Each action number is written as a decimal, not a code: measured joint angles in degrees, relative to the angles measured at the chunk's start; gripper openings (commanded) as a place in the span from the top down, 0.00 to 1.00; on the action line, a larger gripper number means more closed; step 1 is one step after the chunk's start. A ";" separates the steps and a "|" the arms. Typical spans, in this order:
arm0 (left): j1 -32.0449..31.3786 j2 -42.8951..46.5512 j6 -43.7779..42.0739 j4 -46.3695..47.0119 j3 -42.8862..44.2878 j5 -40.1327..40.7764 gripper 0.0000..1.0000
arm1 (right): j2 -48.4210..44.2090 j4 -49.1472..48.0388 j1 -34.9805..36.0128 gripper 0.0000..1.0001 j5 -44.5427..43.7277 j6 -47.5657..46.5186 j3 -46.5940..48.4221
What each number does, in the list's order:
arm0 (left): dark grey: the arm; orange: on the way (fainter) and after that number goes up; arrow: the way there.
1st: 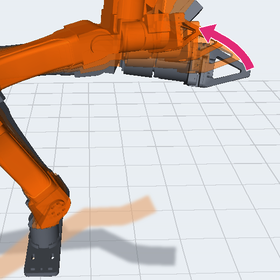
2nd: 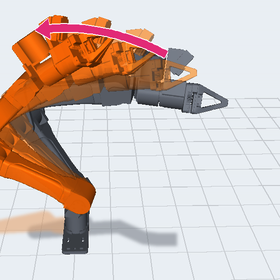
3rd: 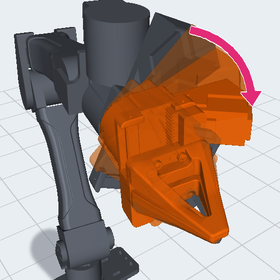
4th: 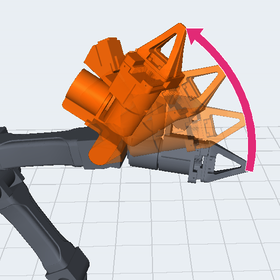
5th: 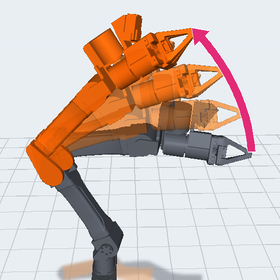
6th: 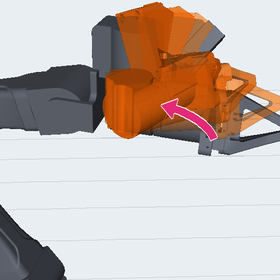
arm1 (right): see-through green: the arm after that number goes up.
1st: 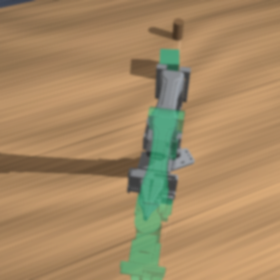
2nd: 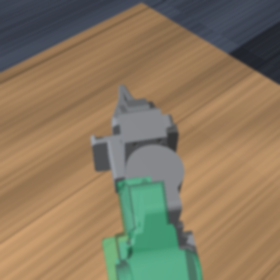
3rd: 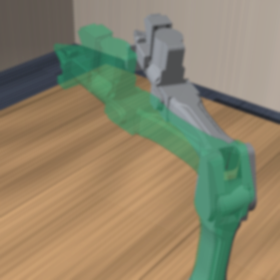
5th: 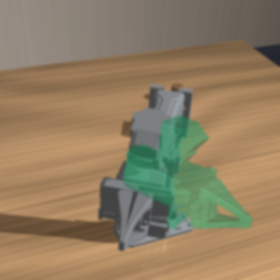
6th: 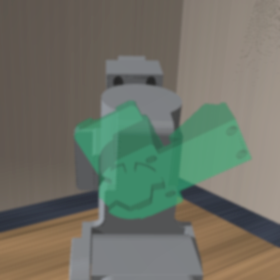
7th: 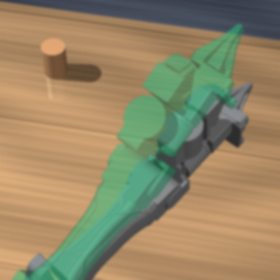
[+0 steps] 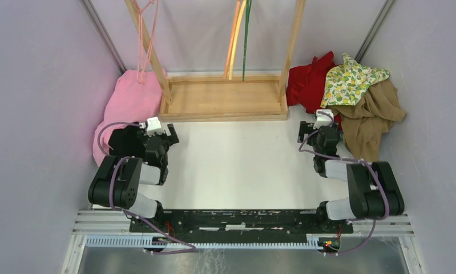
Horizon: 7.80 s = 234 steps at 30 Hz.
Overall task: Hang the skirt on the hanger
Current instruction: Pick up the skirt from the bin, then place the skirt at the center of the board, then flatten out the skirt at the center of the board.
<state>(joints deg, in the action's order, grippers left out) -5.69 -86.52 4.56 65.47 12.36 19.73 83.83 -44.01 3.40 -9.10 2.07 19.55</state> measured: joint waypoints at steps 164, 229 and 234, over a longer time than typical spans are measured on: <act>-17.66 37.13 29.88 -90.68 34.93 -23.87 0.00 | 1.22 73.83 49.83 0.59 30.23 31.89 65.11; -22.10 1.22 30.21 -72.50 35.60 -19.21 0.97 | 17.29 68.32 17.81 0.83 26.97 19.91 51.25; -22.12 10.73 29.83 -77.09 39.41 -18.91 0.97 | 5.42 70.40 17.81 0.96 27.15 19.54 51.43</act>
<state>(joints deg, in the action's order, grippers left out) -27.81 -75.79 34.39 -11.62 51.77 0.82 89.25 26.39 21.21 18.04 21.61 70.98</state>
